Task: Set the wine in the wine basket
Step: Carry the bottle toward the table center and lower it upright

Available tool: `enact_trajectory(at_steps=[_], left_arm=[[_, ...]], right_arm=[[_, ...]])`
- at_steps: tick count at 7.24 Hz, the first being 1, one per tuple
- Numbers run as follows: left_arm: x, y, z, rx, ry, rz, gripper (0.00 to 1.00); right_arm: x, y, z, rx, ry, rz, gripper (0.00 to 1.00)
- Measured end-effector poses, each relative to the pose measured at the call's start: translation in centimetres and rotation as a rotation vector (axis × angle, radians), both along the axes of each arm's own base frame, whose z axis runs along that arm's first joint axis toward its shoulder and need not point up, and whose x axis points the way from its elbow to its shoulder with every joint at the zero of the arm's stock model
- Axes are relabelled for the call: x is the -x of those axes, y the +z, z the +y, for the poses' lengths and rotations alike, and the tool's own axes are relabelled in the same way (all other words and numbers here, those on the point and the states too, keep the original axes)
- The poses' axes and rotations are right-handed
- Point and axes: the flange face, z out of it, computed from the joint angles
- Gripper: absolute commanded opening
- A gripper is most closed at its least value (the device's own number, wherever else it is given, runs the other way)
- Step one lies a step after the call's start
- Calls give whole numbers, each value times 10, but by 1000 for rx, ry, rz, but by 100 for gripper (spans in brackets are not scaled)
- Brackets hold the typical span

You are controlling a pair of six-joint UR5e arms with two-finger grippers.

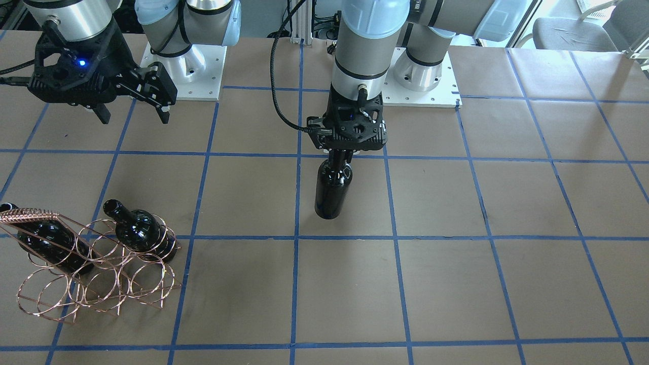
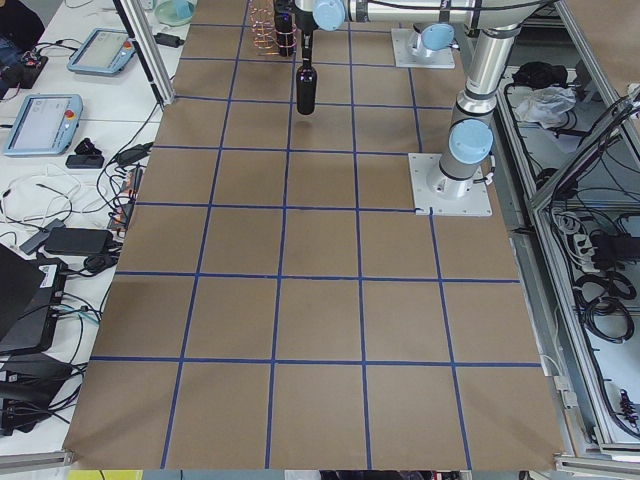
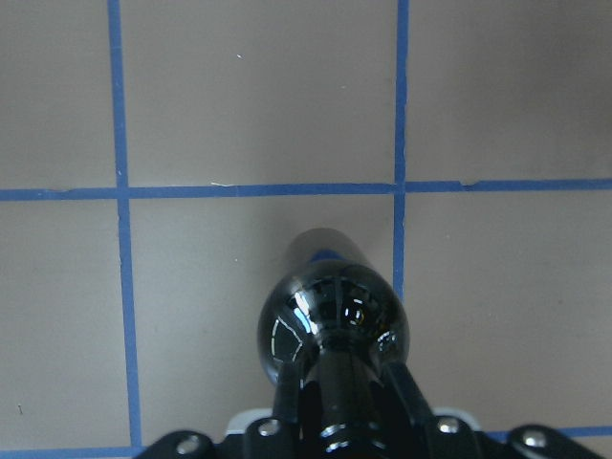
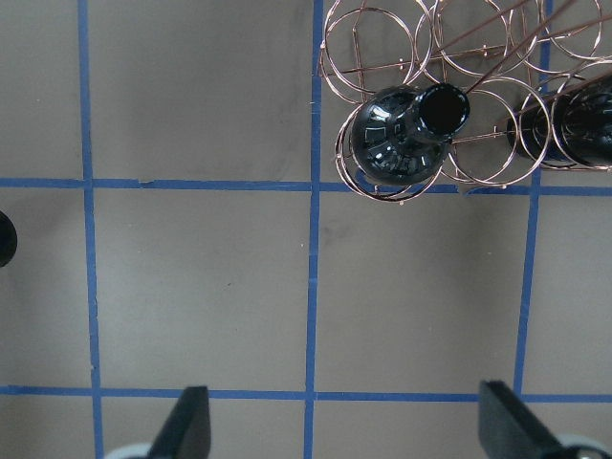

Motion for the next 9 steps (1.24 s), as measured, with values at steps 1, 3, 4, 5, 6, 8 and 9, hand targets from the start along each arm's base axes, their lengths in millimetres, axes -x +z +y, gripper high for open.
enact_trajectory(at_steps=[1, 3, 4, 5, 6, 8, 9], left_arm=[[10, -3, 8, -6, -20, -1, 0], [17, -8, 12, -15, -35, -4, 0], [18, -11, 11, -20, -38, -6, 0], [18, -14, 10, -28, -38, -9, 0], [19, -18, 9, -37, -39, -11, 0], [19, -21, 8, -46, -39, -13, 3], [19, -22, 8, -48, -40, -13, 32]], right_arm=[[0, 0, 0, 0, 0, 0, 100], [0, 0, 0, -1, 2, 1, 100], [1, -1, -1, -2, 2, 2, 100], [1, -1, -1, -3, 1, 1, 100], [1, -2, -1, -4, -2, 1, 100], [1, -2, -1, -4, -9, -6, 100], [0, -2, -2, -3, -8, -8, 100]])
